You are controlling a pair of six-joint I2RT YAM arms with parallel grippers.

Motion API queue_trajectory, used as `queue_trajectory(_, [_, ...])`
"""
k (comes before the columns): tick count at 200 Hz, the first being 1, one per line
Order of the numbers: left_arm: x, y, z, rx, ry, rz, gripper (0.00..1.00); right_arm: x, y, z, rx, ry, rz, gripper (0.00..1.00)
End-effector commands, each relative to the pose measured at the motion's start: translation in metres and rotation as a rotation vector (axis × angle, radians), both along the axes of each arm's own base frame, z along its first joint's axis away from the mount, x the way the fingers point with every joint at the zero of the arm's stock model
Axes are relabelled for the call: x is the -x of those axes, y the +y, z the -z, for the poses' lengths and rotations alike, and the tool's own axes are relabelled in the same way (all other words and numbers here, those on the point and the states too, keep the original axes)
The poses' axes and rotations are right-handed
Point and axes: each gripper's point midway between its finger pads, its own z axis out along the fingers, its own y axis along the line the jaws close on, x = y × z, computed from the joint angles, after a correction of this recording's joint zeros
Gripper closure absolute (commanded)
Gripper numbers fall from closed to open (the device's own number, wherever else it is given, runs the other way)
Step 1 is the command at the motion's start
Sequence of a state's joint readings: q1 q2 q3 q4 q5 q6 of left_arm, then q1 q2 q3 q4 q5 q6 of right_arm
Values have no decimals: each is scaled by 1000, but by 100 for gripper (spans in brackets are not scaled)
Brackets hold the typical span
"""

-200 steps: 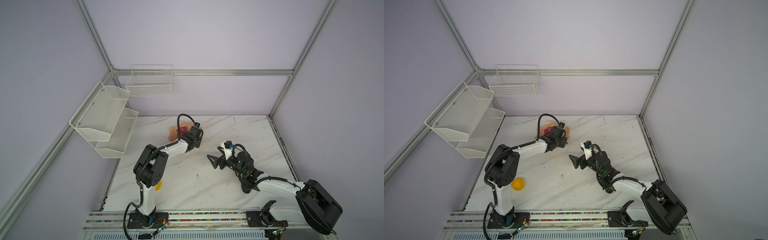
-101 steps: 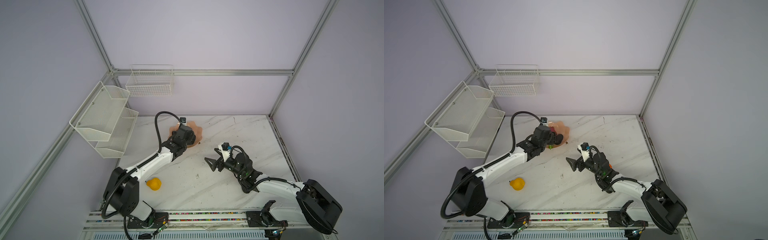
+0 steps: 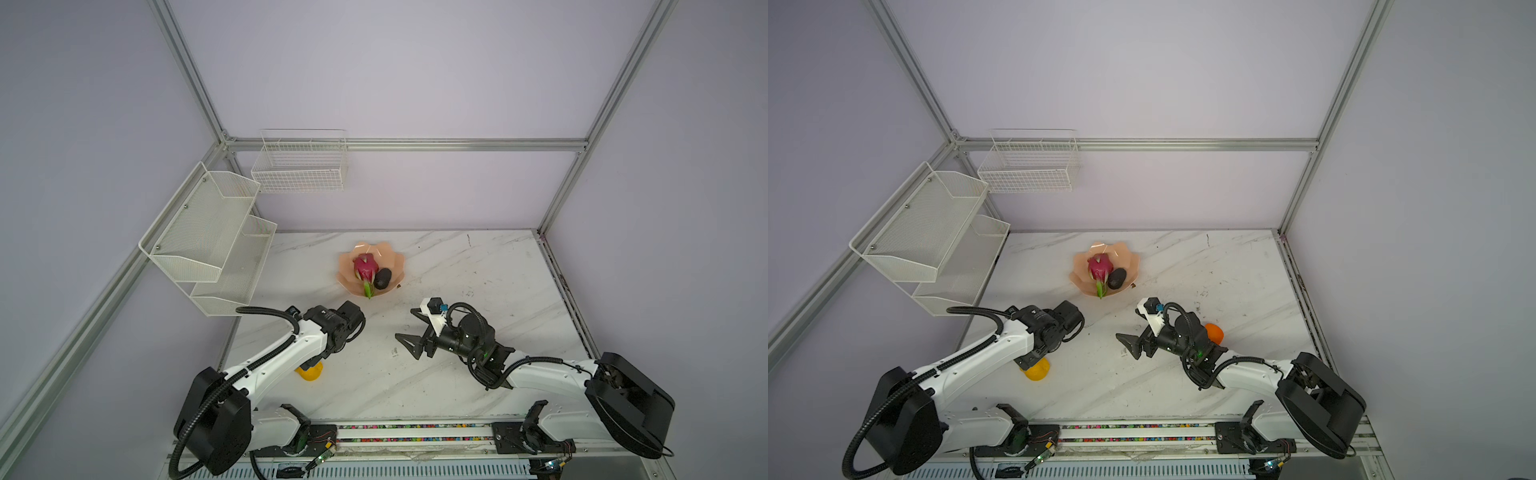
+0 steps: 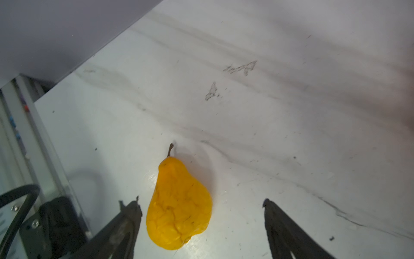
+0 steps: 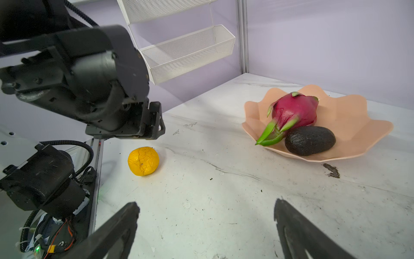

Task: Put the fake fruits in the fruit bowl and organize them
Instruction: 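Lower the left gripper onto the yellow pear and grasp it, then carry the pear with the left gripper and release it into the bowl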

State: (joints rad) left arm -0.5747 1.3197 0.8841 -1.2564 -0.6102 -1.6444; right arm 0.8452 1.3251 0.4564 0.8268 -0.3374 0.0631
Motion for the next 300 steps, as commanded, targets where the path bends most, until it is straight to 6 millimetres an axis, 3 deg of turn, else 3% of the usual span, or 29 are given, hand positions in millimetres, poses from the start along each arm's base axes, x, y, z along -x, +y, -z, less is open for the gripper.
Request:
queue_trajectory(1, [34, 1, -10, 10, 8, -225, 13, 1, 4, -14, -24, -49, -23, 3])
queue_trajectory(56, [33, 1, 2, -33, 22, -244, 11, -1, 6, -9, -5, -44, -25, 3])
queue_trajectory(102, [9, -1, 5, -29, -75, -205, 10, -2, 9, -1, 14, -33, -30, 3])
queue_trajectory(150, [20, 4, 26, -18, -6, -265, 11, -3, 10, -2, 20, -36, -34, 3])
queue_trajectory(154, [19, 5, 27, -19, -8, -265, 11, -4, 12, 6, 36, -24, -36, 3])
queue_trajectory(174, [20, 9, 33, -24, 3, -274, 11, -4, 12, 8, 39, -20, -37, 3])
queue_trajectory(216, [22, 18, 39, -38, 15, -296, 12, -2, 13, 8, 38, -22, -52, 3])
queue_trajectory(300, [18, 12, 68, 23, 30, -273, 20, -2, 14, 10, 44, -18, -50, 3])
